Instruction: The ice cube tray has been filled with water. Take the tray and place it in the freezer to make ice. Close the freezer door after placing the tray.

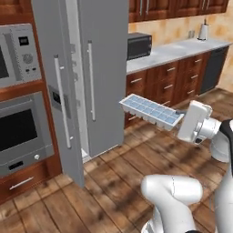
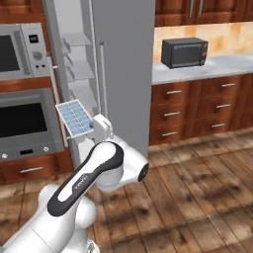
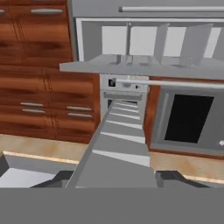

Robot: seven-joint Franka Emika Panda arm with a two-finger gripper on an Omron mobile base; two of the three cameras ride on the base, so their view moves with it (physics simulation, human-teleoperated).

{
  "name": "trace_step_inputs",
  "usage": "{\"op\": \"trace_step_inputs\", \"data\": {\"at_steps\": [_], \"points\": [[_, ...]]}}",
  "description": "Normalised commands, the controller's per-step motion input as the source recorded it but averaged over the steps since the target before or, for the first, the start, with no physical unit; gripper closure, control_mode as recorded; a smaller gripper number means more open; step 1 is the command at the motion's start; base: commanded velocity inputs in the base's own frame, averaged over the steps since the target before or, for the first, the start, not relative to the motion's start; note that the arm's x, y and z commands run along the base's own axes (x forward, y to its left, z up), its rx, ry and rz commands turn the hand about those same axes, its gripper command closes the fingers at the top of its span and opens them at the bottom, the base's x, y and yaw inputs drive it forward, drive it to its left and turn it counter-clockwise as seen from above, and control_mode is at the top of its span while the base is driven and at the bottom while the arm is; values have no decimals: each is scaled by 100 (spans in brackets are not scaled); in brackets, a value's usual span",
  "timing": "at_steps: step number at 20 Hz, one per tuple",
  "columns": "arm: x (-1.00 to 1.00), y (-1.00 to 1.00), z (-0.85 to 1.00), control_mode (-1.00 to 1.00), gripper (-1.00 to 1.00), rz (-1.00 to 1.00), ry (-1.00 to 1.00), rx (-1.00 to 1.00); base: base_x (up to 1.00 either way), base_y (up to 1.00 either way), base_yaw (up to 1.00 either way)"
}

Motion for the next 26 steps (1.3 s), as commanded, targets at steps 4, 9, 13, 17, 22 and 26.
{"op": "trace_step_inputs", "data": {"at_steps": [4, 9, 13, 17, 22, 26], "points": [[0, 0, 0, 100, 100, 0, 0, 0, 100, 0, 28], [0, 0, 0, 100, 100, 0, 0, 0, 100, -2, 33], [0, 0, 0, 100, 100, 0, 0, 0, 75, -36, 31], [0, 0, 0, 100, 100, 0, 0, 0, 24, -69, 24], [0, 0, 0, 100, 100, 0, 0, 0, 33, -38, 25], [0, 0, 0, 100, 100, 0, 0, 0, 62, -13, 33]]}}
